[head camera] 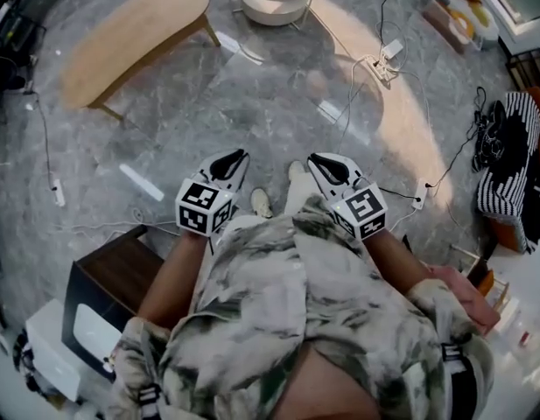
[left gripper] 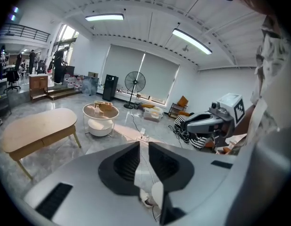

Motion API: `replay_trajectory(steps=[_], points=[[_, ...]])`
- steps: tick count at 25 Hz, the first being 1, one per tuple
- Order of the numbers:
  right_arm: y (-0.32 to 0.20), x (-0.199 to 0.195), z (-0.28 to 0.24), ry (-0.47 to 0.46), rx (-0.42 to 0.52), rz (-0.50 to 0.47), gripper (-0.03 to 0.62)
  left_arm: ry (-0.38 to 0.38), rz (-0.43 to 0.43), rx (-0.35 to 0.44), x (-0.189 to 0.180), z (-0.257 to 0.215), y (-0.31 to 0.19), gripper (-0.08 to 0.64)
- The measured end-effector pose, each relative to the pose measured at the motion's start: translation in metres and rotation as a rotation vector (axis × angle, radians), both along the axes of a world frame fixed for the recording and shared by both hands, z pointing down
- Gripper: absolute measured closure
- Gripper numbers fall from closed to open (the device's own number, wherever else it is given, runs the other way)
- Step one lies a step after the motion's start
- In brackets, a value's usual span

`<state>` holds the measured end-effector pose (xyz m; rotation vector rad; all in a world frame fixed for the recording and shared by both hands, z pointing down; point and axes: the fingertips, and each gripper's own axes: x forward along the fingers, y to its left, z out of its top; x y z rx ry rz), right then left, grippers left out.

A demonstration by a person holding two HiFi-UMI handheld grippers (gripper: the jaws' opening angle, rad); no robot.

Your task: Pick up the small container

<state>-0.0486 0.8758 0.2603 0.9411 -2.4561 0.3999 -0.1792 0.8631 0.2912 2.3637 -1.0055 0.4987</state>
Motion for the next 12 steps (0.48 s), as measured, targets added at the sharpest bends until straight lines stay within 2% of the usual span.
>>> replay_trajectory(steps=[2,3,7,12], points=[[-0.012,-0.007,0.002,0.002,-0.011,0.004,0.521,0.008,-0.002,-0.008,-0.006,0.002,-0.019,0.404],[-0.017,-0.008,0.003,0.000,-0.017,0.006,0.517,0.011,-0.005,-0.008,-0.006,0.004,-0.028,0.388],[-0.052,-0.010,0.013,-0.004,-0.038,-0.014,0.522,0.006,-0.041,0.018,-0.008,0.006,-0.079,0.379],[-0.131,-0.007,0.015,-0.015,-0.044,-0.062,0.538,-0.020,-0.102,0.023,-0.015,0.002,-0.168,0.355]])
